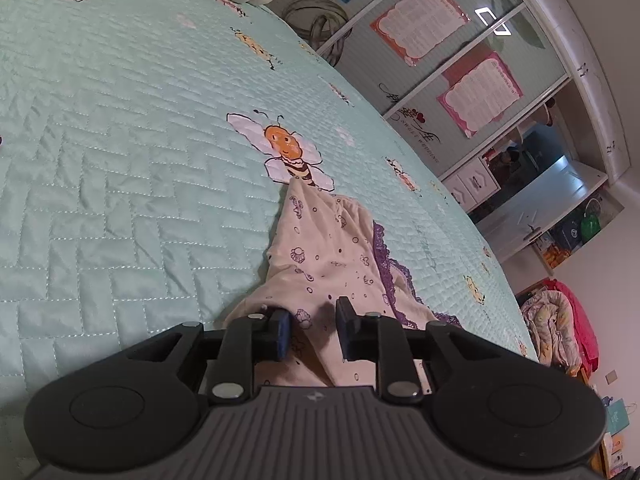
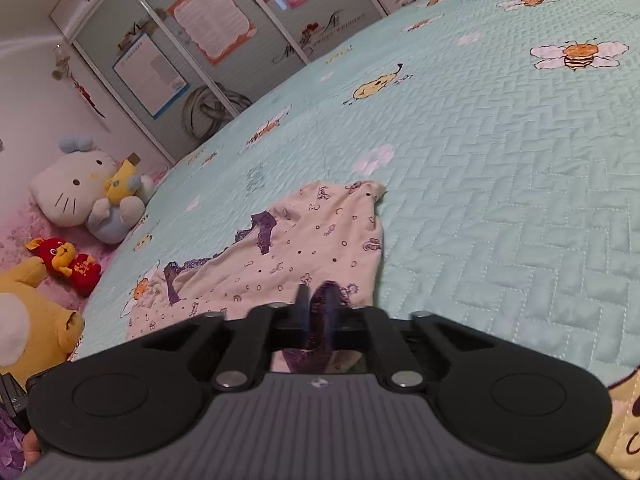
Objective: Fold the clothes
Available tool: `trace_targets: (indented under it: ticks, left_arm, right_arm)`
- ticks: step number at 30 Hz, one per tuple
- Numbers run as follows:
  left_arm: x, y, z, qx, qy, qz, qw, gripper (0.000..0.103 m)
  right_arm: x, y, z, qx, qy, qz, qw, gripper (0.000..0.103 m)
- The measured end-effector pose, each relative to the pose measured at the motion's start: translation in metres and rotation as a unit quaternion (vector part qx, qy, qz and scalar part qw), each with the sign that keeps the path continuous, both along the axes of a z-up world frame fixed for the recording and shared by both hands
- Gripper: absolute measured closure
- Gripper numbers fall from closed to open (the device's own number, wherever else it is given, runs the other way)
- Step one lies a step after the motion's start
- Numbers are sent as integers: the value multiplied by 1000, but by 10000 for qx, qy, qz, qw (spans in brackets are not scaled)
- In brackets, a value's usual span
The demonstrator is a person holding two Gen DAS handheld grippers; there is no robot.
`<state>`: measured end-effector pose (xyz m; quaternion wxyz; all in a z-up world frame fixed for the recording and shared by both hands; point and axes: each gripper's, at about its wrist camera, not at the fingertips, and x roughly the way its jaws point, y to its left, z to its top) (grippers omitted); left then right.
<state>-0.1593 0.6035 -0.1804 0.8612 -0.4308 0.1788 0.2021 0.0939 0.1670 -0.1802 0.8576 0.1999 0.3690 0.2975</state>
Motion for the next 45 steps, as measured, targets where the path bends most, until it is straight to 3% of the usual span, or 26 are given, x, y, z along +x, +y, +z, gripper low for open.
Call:
trace_targets:
  ticks: [3, 5, 8, 10, 13, 17, 21, 24, 27, 29, 30, 33, 35, 37, 41, 44, 45]
  left_arm:
    - [0, -2, 0, 39, -6, -30, 10000, 74]
    - [0, -4, -1, 76, 7, -57, 10000, 72]
    - [0, -5, 0, 139, 13, -91, 9999, 72]
    - [0, -4, -1, 136, 16, -97, 9999, 72]
    - [0, -3, -1, 136, -30, -90, 9999, 72]
    - [-2, 0, -2, 107, -154, -112, 9998, 74]
    - [-10, 6, -1, 2, -428, -16, 9991, 74]
    - [-12, 7, -3, 1, -433, 36, 9991, 74]
    - [-13, 5, -6, 2, -383, -10, 9993, 74]
    - [-15, 2, -7, 38, -368, -81, 9993, 74]
    - [-17, 2, -6, 48, -375, -98, 9992, 74]
    - [-23, 1, -7, 69, -428, -138, 9990, 71]
    - [-24, 1, -7, 85, -451, -118, 9989, 69]
    - [-22, 3, -10, 6, -404, -80, 9992, 69]
    - [-21, -1, -10, 13, -363, -124, 9993, 64]
    - [-21, -2, -10, 22, -331, -146, 9993, 61]
    - [-21, -3, -10, 34, -308, -158, 9994, 61]
  right_arm:
    - [-1, -6, 5, 25, 45, -148, 9999, 92]
    - [0, -12, 4, 59, 133, -256, 9996, 72]
    - [5, -16, -3, 185, 298, -277, 9990, 70]
    - [7, -14, -5, 176, 357, -182, 9990, 74]
    - [6, -4, 1, -75, 109, -31, 9999, 103]
    - [6, 6, 19, -111, -304, 207, 9993, 103]
    - [9, 9, 52, 565, -984, 363, 9929, 103]
    - [16, 9, 55, 840, -1370, 334, 9864, 103]
    - [42, 18, 11, -180, -828, 339, 9958, 98]
    - [51, 9, -22, -617, -25, 194, 9979, 98]
    - [45, 0, -24, -479, -84, 85, 9988, 97]
    - [27, -23, -17, -20, -300, -207, 9993, 77]
    - [15, -23, -3, 170, -576, -82, 9982, 76]
    - [4, -8, 12, 47, -842, 335, 9959, 76]
    - [-3, 35, 21, -861, -1345, 850, 9835, 64]
    - [5, 54, 9, -1346, -1387, 1005, 9760, 66]
    - [8, 57, 3, -1441, -1357, 1045, 9746, 71]
